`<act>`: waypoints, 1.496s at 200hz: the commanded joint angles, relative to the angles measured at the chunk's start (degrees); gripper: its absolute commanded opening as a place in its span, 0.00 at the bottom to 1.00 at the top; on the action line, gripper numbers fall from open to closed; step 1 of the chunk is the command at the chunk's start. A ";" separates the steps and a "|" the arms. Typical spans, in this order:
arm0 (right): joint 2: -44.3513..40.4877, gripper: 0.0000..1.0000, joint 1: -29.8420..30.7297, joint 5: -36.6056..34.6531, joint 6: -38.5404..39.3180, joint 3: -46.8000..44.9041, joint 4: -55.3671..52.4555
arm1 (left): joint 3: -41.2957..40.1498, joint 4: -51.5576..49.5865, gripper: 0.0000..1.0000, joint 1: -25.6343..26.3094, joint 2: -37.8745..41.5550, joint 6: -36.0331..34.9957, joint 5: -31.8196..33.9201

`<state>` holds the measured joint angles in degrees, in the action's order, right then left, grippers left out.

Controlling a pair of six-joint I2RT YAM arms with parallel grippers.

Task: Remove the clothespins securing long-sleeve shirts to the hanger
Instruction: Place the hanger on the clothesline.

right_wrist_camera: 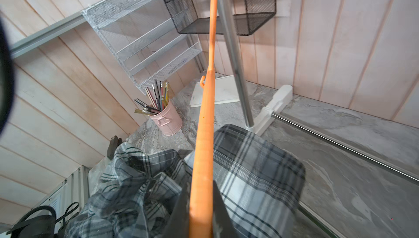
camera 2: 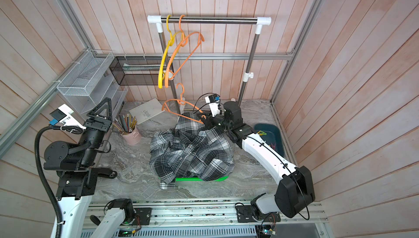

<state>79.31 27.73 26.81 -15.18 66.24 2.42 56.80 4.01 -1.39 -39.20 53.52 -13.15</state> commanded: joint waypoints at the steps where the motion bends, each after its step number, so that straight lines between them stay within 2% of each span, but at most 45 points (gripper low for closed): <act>1: -3.74 0.00 -3.39 -2.20 -2.81 -1.43 -0.70 | -0.80 -0.68 1.00 -0.32 0.38 -2.14 0.71; 32: -7.65 0.00 -5.71 -8.72 -0.05 1.09 -6.81 | -1.19 -0.96 1.00 -0.29 0.18 -3.30 0.65; 74: -9.22 0.00 -5.86 -23.72 5.64 13.18 -21.11 | -2.76 -1.94 1.00 -0.29 -0.19 -4.96 -0.32; 119: -10.61 0.00 -6.54 -30.13 8.50 23.62 -27.29 | -3.79 -5.28 1.00 -0.30 -0.85 -7.64 -0.71; 163: -8.16 0.00 -6.37 -31.32 11.16 35.40 -29.55 | -2.03 -14.95 1.00 -0.46 -3.93 -9.95 -0.29; 223: -3.48 0.00 -6.39 -31.34 14.24 44.20 -28.69 | -6.05 -16.79 1.00 -0.90 -3.90 -9.66 -2.65; 260: 2.67 0.00 -6.54 -30.89 16.23 52.27 -30.85 | -7.39 -19.29 1.00 -1.00 -4.13 -10.10 -5.98; 299: 8.65 0.00 -8.49 -28.58 15.93 58.20 -33.33 | -9.29 -19.89 1.00 -0.99 -4.73 -10.62 -13.95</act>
<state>85.97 20.71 -3.46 0.25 121.21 -29.34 48.99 -14.68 -2.11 -43.70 44.40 -20.32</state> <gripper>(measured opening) 0.143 0.998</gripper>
